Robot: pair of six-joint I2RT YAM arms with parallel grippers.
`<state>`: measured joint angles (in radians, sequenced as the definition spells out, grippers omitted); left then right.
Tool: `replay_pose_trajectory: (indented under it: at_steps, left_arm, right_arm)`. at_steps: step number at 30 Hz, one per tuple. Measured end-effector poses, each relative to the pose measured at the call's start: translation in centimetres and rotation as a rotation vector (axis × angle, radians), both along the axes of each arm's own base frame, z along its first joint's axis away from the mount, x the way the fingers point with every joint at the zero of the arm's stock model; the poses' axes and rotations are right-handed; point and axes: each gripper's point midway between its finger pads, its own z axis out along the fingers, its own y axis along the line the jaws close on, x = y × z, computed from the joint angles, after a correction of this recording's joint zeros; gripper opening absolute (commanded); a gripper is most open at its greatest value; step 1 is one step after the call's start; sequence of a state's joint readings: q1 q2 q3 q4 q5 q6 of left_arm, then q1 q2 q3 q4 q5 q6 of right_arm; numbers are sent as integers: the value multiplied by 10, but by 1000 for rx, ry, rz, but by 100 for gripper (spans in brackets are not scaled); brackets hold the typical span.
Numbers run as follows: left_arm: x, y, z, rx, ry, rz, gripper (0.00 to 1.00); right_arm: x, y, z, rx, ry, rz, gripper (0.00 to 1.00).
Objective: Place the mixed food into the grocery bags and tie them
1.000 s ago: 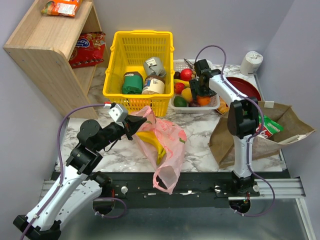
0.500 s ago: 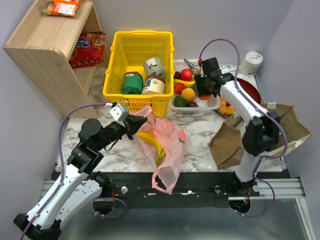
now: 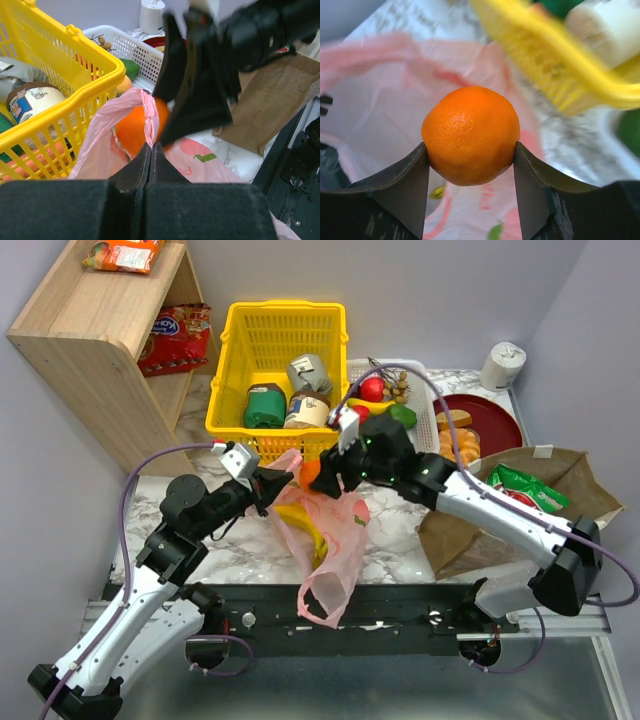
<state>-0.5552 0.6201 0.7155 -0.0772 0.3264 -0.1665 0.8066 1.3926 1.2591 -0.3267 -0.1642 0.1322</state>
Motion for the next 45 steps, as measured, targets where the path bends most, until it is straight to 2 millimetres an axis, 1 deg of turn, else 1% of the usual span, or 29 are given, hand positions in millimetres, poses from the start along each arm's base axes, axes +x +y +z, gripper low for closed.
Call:
replay_pose_trajectory:
  at_steps: [1,3,5,8,10,11,12,14,15,17,19,21,23,24,26,29,32,33,35,38,39,40,41,43,44,45]
  left_arm:
    - [0,0,0,-1,-1,0,0]
    - [-1,1,2,-3,-5,0,0]
    - [-2,1,3,-6,-9,1,0]
    - [-1,2,3,-5,-8,2,0]
    - [-1,2,2,-4,-7,3,0]
    - [-1,2,2,-4,-7,3,0]
    - [0,3,2,-1,-10,12,0]
    - [5,8,-1,7,1,43,0]
    - [6,9,-2,7,2,50,0]
    - [5,8,0,3,-1,46,0]
    - [4,7,0,2,-3,41,0]
    - [4,7,2,-2,-8,41,0]
    - [4,7,3,-5,-11,39,0]
    - [4,7,3,-5,-10,39,0]
    - [3,7,2,-3,-8,39,0]
    - [3,7,2,-3,-7,41,0]
    - [4,8,2,-3,-7,48,0]
    - [4,8,2,-2,-6,50,0]
    - [5,9,1,0,-3,52,0]
    - [5,9,-1,2,2,53,0]
    - [6,9,-1,3,4,53,0]
    - [6,8,-1,4,5,53,0]
    - [6,8,-1,4,5,53,0]
    - [6,8,-2,5,6,53,0]
    - [6,8,-2,5,6,53,0]
    - [6,8,-2,5,6,53,0]
  right_arm:
    - [-17,14,-11,-6,30,53,39]
    - [-38,29,-29,-16,89,117,39]
    - [-53,43,-36,-7,118,168,40]
    - [-69,66,-37,28,136,234,43]
    - [-70,78,-42,37,154,243,53]
    - [-70,85,-46,40,165,242,62]
    - [-68,89,-52,35,176,242,81]
    - [-65,94,-64,21,197,226,98]
    - [-63,94,-70,10,207,214,100]
    - [-59,94,-78,-5,213,190,100]
    - [-56,93,-78,-11,201,180,100]
    - [-53,90,-74,-11,177,166,99]
    - [-52,82,-69,-10,151,144,97]
    - [-52,76,-64,-8,133,133,93]
    - [-53,61,-52,4,82,106,89]
    - [-52,29,-37,11,-17,38,89]
    - [-44,-4,-35,-7,-76,-43,89]
    - [-37,-14,-34,-15,-83,-74,89]
    - [-13,-37,-33,-31,-87,-168,91]
    - [29,-77,-30,-85,-72,-337,91]
    - [48,-93,-25,-110,-54,-403,91]
    - [63,-99,-18,-112,-46,-444,91]
    - [80,-107,-14,-122,-30,-491,91]
    - [108,-120,-8,-145,-4,-560,91]
    - [120,-125,-8,-161,7,-588,91]
    - [132,-130,-13,-183,24,-613,88]
